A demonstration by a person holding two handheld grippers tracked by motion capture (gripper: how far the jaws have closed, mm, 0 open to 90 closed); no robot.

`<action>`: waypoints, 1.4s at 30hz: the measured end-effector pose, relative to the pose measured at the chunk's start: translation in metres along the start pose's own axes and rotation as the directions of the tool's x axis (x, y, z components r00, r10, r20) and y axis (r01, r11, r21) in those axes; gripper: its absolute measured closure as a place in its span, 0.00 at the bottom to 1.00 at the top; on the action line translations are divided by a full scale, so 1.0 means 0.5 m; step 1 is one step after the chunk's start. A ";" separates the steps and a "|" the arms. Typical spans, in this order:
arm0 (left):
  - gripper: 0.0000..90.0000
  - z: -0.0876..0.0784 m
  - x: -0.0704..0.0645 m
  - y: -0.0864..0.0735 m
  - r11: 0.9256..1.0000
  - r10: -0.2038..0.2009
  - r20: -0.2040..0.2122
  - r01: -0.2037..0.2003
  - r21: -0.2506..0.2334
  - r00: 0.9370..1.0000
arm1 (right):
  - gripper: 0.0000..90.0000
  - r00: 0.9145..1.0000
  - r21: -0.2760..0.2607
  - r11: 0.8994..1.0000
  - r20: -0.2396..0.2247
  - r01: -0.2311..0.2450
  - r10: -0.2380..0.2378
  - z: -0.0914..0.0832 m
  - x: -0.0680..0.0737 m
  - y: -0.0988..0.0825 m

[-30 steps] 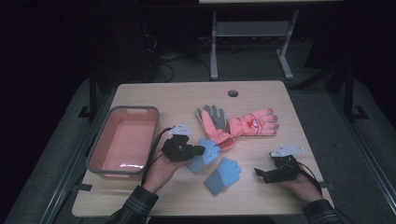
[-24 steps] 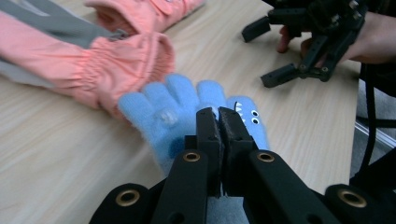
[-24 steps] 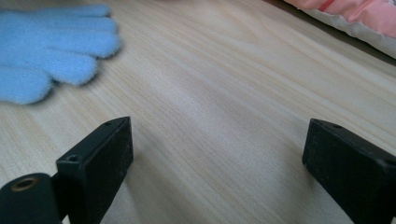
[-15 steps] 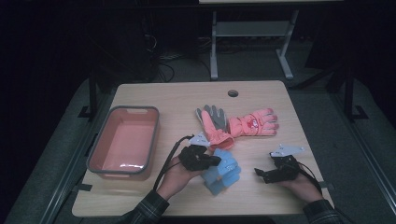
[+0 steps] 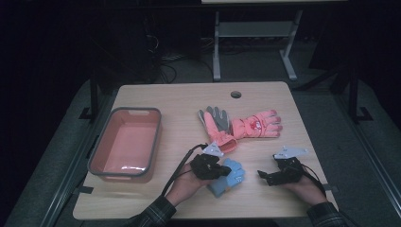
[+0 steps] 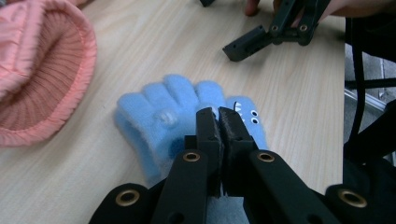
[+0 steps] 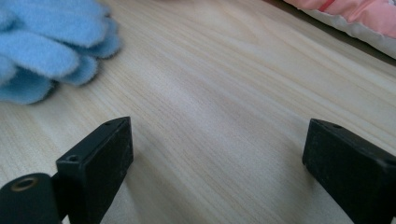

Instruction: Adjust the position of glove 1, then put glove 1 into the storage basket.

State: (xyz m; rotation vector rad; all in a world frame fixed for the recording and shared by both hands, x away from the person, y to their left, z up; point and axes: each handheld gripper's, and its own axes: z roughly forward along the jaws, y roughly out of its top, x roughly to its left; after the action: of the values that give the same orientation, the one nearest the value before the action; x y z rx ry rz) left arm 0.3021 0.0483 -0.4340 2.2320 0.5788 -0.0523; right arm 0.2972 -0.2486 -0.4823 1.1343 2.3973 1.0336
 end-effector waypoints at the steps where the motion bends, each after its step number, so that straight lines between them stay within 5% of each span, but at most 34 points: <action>1: 0.97 0.002 0.001 -0.001 1.000 0.001 -0.004 -0.001 0.003 1.000 | 0.09 1.000 0.000 1.000 0.000 0.000 0.000 0.000 0.000 0.000; 12: 0.93 0.030 -0.001 -0.019 0.998 0.018 -0.030 -0.016 0.064 0.999 | 0.09 1.000 0.002 1.000 -0.002 -0.002 0.002 0.001 0.000 0.002; 20: 0.31 0.009 -0.013 -0.011 0.996 0.048 -0.071 -0.042 0.073 0.996 | 0.09 1.000 0.004 1.000 0.000 -0.004 0.004 0.002 0.001 0.002; 25: 0.15 0.025 -0.015 -0.011 0.996 0.031 -0.097 -0.023 0.090 0.995 | 0.09 1.000 0.002 1.000 0.000 -0.005 0.005 0.002 0.001 0.002; 33: 0.15 0.065 -0.010 -0.027 0.989 0.051 -0.146 -0.030 0.144 0.988 | 0.09 1.000 0.002 1.000 -0.003 -0.002 0.002 0.001 0.001 0.001; 38: 0.16 0.071 -0.023 -0.033 0.985 0.110 -0.193 -0.081 0.150 0.975 | 0.09 1.000 -0.002 1.000 -0.002 0.005 -0.005 0.001 0.000 0.001; 42: 0.23 0.066 -0.025 -0.034 0.986 0.109 -0.200 -0.081 0.144 0.974 | 0.09 1.000 -0.002 1.000 0.000 0.003 -0.003 0.001 0.001 0.001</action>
State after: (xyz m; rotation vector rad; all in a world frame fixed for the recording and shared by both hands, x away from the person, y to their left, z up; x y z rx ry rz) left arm 0.2890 0.0289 -0.4654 2.4116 0.5939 0.1979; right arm 0.2973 -0.2479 -0.4824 1.1302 2.3963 1.0347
